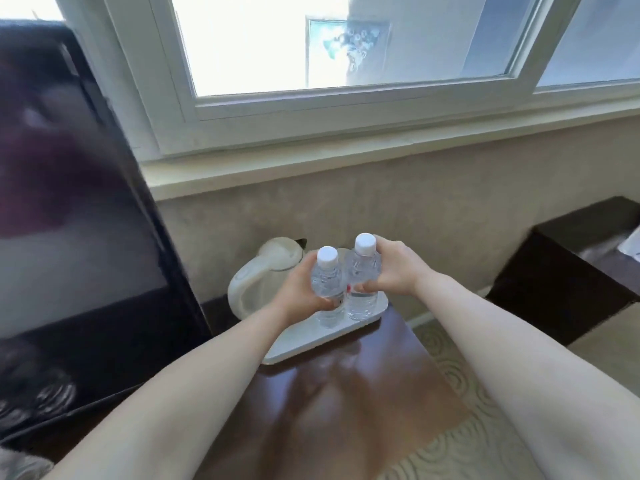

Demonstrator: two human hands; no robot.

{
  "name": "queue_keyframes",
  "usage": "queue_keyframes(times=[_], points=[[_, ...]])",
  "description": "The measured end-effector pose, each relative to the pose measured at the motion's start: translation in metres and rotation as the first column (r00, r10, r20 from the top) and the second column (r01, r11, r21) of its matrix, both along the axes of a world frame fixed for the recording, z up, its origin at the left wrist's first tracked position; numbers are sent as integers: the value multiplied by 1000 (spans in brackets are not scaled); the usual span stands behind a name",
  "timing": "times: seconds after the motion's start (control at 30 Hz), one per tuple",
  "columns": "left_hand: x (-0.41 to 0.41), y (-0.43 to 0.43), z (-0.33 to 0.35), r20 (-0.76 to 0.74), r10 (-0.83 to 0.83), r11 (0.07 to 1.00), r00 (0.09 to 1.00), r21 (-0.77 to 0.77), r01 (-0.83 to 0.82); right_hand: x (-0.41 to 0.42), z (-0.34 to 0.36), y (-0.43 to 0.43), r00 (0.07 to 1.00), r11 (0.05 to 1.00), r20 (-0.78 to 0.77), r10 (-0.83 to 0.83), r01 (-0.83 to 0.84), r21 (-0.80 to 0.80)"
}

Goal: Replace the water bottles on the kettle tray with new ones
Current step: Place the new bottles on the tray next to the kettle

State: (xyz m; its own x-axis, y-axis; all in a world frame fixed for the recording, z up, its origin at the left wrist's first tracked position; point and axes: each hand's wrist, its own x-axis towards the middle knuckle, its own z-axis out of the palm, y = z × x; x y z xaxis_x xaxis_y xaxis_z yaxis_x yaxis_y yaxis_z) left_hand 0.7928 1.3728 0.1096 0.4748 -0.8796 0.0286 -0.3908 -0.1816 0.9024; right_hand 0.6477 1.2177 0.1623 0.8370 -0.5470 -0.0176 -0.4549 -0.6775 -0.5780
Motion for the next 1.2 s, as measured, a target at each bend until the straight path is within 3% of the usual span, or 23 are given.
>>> queue_keyframes(times=[0.23, 0.4, 0.57, 0.73, 1.2], points=[[12, -73, -24, 11, 147, 988, 989, 51, -147, 24, -31, -73, 999, 990, 35, 26, -31, 135], [18, -87, -41, -6, 206, 967, 978, 156, -203, 43, -56, -94, 993, 973, -16, 119, -113, 200], [24, -101, -39, 12, 277, 938, 961, 216, -273, 62, -67, -114, 995, 959, 10, 102, -101, 266], [32, -121, -32, 158, 301, 917, 940, 224, -331, 79, -70, -124, 996, 943, 61, 69, -85, 322], [59, -161, -34, 224, 447, 850, 866, 196, -489, 127, -78, -155, 987, 904, 139, 84, -134, 407]])
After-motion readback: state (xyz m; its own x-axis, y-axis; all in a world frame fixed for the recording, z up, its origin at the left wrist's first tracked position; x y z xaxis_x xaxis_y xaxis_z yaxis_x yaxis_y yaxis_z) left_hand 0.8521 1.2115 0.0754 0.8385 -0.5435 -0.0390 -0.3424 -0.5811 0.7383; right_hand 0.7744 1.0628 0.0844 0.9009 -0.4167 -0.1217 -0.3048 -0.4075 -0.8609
